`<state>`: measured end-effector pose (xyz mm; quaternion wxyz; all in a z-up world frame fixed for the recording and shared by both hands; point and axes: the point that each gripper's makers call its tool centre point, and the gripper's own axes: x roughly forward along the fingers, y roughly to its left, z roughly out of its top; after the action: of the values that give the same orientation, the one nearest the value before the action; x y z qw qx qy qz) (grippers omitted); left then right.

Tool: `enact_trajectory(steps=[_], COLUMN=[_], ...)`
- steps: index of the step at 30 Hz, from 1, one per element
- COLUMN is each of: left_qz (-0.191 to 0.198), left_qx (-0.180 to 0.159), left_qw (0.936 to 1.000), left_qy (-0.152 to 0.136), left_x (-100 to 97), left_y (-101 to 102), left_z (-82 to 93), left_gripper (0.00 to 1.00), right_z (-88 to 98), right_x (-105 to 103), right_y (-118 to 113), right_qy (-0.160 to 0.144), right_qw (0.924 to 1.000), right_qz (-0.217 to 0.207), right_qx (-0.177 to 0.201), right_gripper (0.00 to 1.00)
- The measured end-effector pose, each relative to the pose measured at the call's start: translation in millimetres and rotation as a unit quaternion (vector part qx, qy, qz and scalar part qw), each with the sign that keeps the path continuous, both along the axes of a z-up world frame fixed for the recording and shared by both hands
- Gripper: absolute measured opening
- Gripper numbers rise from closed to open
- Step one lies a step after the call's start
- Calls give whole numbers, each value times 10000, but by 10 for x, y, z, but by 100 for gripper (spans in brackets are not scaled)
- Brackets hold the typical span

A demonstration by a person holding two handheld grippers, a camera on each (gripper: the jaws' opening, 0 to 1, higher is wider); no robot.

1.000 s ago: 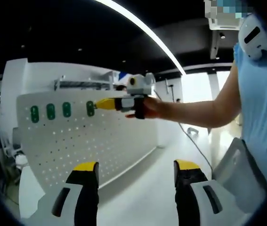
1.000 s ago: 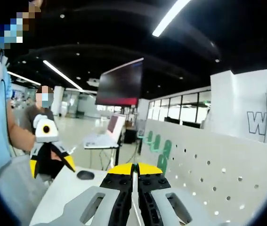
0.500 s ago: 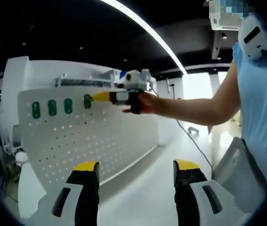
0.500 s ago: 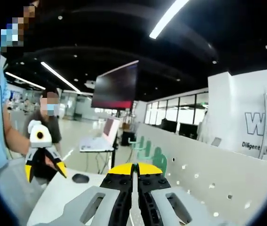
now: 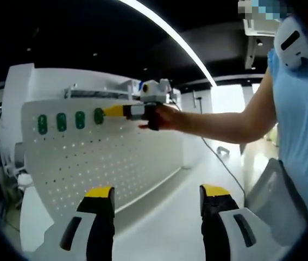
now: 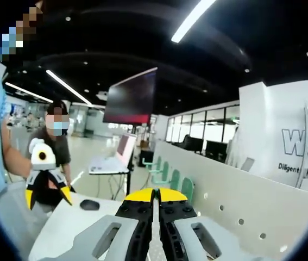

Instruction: Insert the hook assembly into the mounting plate slot until the hook locks in place.

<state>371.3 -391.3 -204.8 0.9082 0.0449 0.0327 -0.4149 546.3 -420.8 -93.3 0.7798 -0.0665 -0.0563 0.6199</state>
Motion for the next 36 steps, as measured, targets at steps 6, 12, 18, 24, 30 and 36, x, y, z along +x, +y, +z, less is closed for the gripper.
enact_trajectory(steps=[6,12,18,24,30,36], left_qz=[-7,-17,-34,-29,-17,0], left_qx=[-1,-19,-31,-37,-35,-31], left_qw=[10000,10000,10000,10000,10000,10000], left_qy=[10,22,27,38,25,10], left_x=[16,17,23,28,33,26], left_y=[11,12,4,12,19,28], left_z=[-11,-16,-27,-43,-39,-22], left_gripper=[65,65,65,64,65,65], right_z=[-18,-9,-26,-44,-52,-67], right_x=[32,42,70,69,71,85], right_y=[14,5,-17,-14,3,-13], right_qy=[-2,-10,36,35,-29,-13], right_qw=[10000,10000,10000,10000,9999,9997], right_qz=[-31,-45,-78,-79,-147,-228], right_qx=[-27,-16,-10,-14,-59,-94], right_gripper=[0,0,0,0,1,7])
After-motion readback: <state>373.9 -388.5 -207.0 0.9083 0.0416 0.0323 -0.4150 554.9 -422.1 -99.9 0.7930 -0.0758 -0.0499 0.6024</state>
